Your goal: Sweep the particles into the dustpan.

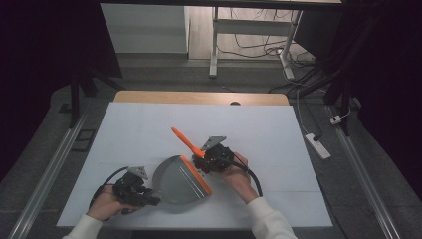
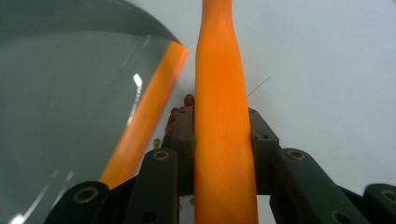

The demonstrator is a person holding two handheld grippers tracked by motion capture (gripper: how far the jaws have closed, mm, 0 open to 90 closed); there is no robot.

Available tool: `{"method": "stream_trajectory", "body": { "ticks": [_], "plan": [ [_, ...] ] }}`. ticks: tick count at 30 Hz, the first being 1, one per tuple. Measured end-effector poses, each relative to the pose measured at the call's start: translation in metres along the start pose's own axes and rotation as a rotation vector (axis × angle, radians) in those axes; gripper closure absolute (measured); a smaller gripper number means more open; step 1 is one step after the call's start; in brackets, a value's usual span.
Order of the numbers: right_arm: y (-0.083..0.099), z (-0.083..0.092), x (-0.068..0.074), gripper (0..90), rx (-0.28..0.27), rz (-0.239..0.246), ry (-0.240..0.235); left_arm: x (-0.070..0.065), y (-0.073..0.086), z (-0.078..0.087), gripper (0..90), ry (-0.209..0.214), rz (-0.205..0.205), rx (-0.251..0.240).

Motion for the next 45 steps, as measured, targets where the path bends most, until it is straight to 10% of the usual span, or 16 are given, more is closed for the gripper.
{"method": "stream_trajectory", "body": {
  "ticks": [23, 27, 33, 45],
  "plan": [
    [-0.007, 0.001, 0.022, 70.2, -0.04, -0.012, -0.074, 0.0, 0.0, -0.001, 62.2, 0.002, 0.0, 0.0],
    [-0.011, 0.003, 0.029, 70.3, -0.072, -0.02, -0.172, 0.0, 0.0, -0.001, 62.2, 0.001, 0.0, 0.0],
    [-0.015, 0.01, 0.032, 70.2, -0.1, 0.01, -0.147, 0.0, 0.001, -0.001, 62.3, 0.002, 0.0, -0.001],
    [-0.002, 0.03, -0.007, 70.2, -0.16, -0.102, -0.041, 0.0, 0.001, -0.001, 62.2, 0.001, 0.0, 0.0]
  ]
}}
Point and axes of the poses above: each handheld gripper's, and its own axes: z roughly backward along the jaws, y roughly out of its underside, x roughly to its left, the point moved 2 cm from there along -z, roughly forward along the jaws, and after that the axes turned 3 degrees about x, right-handed, at the moved point
